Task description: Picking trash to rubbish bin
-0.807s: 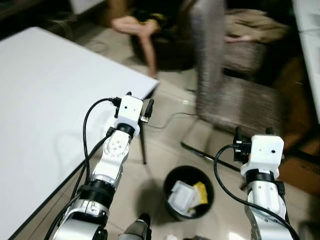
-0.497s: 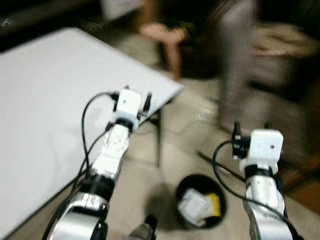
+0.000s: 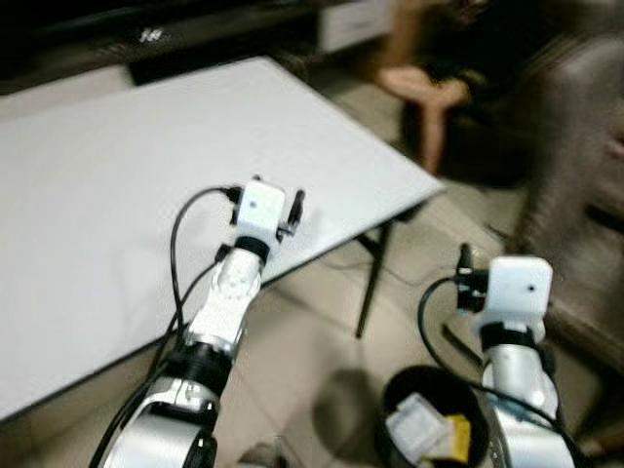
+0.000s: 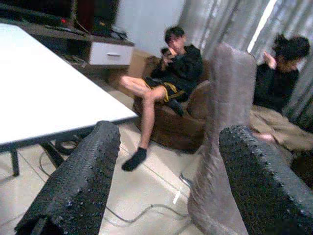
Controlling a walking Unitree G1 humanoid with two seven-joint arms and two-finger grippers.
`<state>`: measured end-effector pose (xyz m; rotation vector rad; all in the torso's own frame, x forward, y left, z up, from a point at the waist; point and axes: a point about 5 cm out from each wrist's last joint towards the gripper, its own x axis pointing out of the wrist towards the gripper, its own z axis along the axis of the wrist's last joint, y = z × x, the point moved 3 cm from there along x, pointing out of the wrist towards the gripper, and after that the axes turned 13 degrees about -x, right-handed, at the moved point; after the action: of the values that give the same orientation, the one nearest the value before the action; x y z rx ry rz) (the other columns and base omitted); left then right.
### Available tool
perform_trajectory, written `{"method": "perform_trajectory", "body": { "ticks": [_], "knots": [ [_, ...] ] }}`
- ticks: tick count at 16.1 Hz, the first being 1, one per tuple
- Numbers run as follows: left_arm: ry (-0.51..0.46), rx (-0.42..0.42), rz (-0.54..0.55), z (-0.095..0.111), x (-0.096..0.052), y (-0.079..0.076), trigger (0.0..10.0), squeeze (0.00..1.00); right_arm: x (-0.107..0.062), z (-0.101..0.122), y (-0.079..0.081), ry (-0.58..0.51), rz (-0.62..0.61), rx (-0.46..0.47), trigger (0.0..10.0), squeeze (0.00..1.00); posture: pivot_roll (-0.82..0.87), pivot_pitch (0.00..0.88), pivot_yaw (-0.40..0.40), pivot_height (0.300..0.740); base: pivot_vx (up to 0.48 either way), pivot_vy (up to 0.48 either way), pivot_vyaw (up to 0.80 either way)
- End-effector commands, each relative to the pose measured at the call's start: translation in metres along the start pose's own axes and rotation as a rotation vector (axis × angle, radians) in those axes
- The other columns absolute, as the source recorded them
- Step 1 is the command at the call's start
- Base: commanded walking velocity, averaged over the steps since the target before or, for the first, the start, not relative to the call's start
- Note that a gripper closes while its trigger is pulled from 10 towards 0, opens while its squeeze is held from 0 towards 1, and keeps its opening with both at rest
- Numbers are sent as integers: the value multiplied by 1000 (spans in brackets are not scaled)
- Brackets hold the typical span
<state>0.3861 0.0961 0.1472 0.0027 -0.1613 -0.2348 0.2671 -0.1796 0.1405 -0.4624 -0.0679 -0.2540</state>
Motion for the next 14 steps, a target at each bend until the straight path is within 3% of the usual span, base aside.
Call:
{"method": "perform_trajectory", "body": {
  "ticks": [1,14],
  "knots": [
    [1,9,24,-1,1,5,10000,0,-1,1,4,0,14,8,10000,0,95,74,-34,740,0,0,800],
    [21,-15,35,-2,4,8,10000,0,0,-3,6,16,26,28,10000,0,93,67,-34,740,0,0,790]
  ]
}}
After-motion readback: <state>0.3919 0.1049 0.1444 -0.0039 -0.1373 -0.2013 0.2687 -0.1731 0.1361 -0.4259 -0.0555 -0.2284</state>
